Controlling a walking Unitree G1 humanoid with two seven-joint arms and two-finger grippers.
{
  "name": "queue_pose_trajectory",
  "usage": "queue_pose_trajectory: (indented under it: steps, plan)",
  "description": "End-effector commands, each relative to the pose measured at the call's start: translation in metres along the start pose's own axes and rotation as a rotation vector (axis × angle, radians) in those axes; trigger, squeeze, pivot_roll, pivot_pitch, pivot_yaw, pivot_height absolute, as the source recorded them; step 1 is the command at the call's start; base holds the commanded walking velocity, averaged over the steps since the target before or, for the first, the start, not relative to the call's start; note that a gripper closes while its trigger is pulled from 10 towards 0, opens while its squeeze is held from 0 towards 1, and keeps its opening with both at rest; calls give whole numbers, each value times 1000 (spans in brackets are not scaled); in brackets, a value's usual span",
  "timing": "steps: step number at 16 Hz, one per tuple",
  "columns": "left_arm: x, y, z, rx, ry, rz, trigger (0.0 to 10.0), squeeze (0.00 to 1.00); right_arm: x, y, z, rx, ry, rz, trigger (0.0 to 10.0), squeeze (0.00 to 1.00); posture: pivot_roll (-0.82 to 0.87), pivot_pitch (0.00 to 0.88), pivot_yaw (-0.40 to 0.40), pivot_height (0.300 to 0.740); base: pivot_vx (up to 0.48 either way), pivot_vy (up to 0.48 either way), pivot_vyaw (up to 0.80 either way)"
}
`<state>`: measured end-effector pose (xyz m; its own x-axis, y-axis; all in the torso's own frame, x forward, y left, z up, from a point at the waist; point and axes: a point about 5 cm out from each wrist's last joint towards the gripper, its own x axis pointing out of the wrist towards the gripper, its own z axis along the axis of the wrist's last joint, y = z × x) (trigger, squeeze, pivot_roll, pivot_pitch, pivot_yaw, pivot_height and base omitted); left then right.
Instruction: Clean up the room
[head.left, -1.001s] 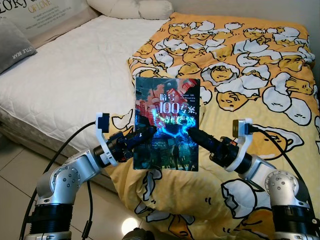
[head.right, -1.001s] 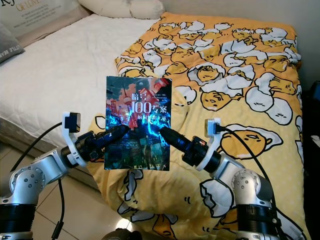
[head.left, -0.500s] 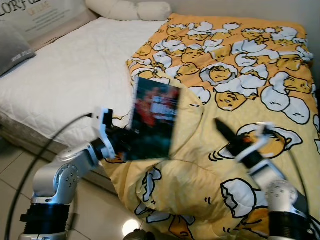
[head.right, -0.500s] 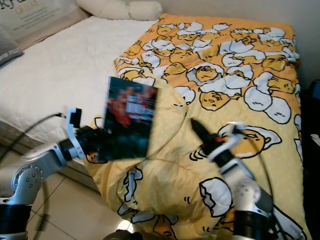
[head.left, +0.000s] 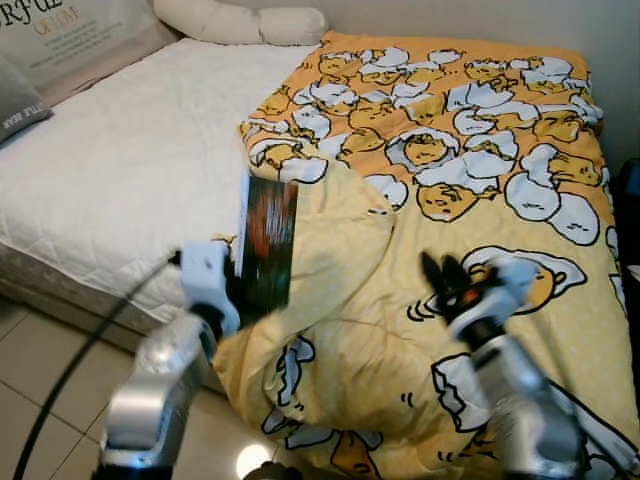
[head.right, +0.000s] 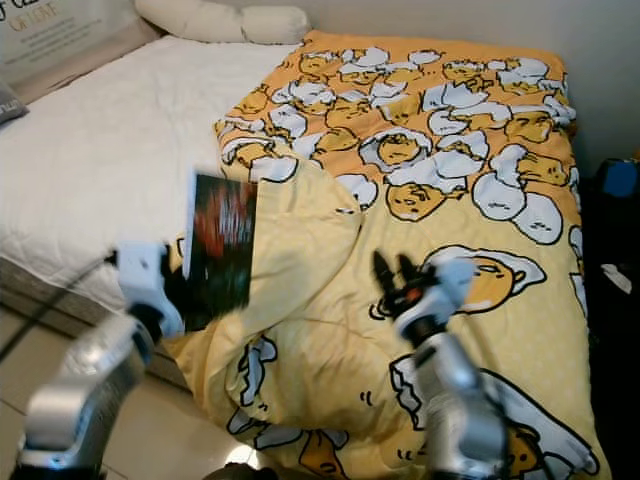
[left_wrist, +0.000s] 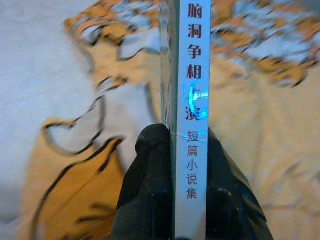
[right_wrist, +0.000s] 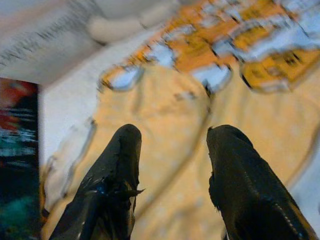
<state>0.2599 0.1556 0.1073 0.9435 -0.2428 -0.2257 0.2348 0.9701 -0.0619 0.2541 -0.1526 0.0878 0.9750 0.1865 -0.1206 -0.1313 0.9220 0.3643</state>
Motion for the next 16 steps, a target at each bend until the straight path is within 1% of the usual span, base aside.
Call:
queue_pose_trajectory:
  steps: [1, 2, 4, 5, 6, 7, 8, 12, 14, 16]
  plan:
    - [-4, 1, 20, 71, -104, 21, 10000, 0, 0, 10, 1, -107, 22, 21, 10000, 0, -120, 0, 107, 740, 0, 0, 0]
    - [-4, 1, 19, 86, -100, 27, 10000, 0, 2, 15, 0, -173, 28, 53, 10000, 0, -115, 0, 107, 740, 0, 0, 0]
    - [-4, -1, 17, 134, -91, 12, 10000, 0, 0, 9, -5, -161, 23, -25, 10000, 0, -90, 0, 81, 740, 0, 0, 0]
    - [-5, -1, 18, 117, -93, 8, 10000, 0, 0, 10, -6, -151, 26, -32, 10000, 0, -86, 0, 80, 740, 0, 337, 0]
    - [-7, 3, 17, 125, -95, 30, 10000, 0, 1, 10, -7, -197, 14, -37, 10000, 0, -91, 0, 83, 740, 0, 349, 0]
    - [-7, 4, 15, 139, -88, 39, 10000, 0, 1, 9, -7, -196, 25, -34, 10000, 0, -89, 0, 77, 740, 0, 349, 0]
    - [-7, 4, 14, 145, -88, 41, 10000, 0, 1, 7, -5, -180, 25, -61, 10000, 0, -89, 0, 78, 740, 0, 356, 0]
    - [-4, 4, 11, 152, -69, 23, 10000, 0, 0, 2, -4, -196, 28, -102, 10000, 0, -102, 0, 82, 740, 0, 402, 0]
    - [-3, 6, 10, 154, -65, 30, 10000, 0, -2, 2, -5, -200, 27, -102, 10000, 0, -105, 0, 82, 740, 0, 414, 0]
    - [-3, 6, 8, 156, -60, 34, 10000, 0, -6, 2, -7, -188, 37, -112, 10000, 0, -104, 0, 78, 740, 0, 412, -441]
